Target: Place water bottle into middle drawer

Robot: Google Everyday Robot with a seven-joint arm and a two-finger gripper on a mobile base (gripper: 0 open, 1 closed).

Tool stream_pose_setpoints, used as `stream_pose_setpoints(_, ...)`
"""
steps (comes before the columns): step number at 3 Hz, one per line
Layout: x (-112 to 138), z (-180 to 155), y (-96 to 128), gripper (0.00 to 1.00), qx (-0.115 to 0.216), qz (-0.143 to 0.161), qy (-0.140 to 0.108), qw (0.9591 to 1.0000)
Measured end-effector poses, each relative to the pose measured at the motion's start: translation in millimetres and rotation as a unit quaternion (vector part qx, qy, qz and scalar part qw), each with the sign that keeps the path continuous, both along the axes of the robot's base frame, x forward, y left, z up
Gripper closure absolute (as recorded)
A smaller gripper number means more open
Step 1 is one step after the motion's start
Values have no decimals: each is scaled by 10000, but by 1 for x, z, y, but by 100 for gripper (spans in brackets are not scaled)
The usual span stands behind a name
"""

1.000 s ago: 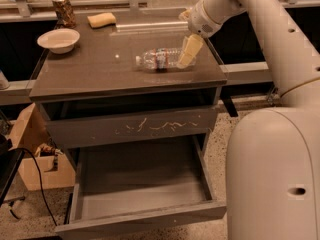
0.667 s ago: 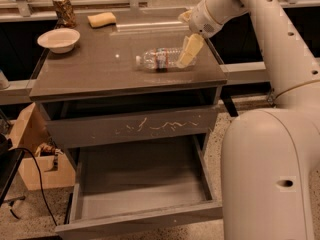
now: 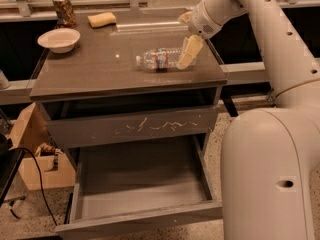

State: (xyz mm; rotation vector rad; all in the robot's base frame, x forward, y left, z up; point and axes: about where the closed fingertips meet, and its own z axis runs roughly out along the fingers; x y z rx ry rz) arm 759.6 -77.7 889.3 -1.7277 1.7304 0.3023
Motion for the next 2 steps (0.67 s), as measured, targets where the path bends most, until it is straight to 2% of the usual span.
stream_pose_setpoints(1,-1,-10,0,0,-158,36,61,9999)
stream_pose_setpoints(2,0,-26,2,0,-257,79,227,9994)
